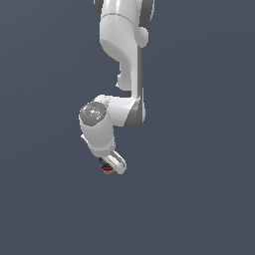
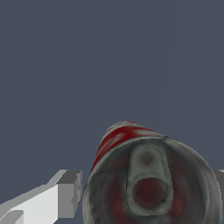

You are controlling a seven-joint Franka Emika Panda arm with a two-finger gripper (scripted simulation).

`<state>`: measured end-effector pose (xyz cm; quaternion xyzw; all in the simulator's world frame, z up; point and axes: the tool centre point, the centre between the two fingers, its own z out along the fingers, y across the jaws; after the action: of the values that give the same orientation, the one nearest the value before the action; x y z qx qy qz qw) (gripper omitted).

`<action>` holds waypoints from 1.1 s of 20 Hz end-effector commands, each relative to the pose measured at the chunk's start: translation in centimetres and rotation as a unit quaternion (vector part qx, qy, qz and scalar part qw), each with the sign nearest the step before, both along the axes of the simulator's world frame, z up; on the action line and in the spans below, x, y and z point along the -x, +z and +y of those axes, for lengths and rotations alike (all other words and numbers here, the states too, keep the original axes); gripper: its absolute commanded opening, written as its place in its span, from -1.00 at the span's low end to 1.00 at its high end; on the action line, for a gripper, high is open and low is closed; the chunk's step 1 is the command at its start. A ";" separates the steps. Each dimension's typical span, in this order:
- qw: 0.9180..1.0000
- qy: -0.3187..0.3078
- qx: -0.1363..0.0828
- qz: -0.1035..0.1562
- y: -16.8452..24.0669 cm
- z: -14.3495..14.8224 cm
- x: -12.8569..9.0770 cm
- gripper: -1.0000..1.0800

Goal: Pick up the object and move it to a goal position.

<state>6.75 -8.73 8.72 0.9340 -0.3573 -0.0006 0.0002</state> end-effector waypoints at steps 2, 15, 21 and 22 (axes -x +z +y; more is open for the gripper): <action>1.000 -0.001 0.000 -0.001 -1.0 0.0 0.0 0.92; 1.000 0.000 0.000 -0.001 -1.0 0.0 -0.2 -1.00; 1.000 0.000 0.000 0.000 -0.8 0.2 0.0 -1.00; 1.000 0.000 0.000 0.000 -0.7 0.3 0.1 -1.00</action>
<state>6.62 -8.58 7.71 0.9338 -0.3579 -0.0021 0.0006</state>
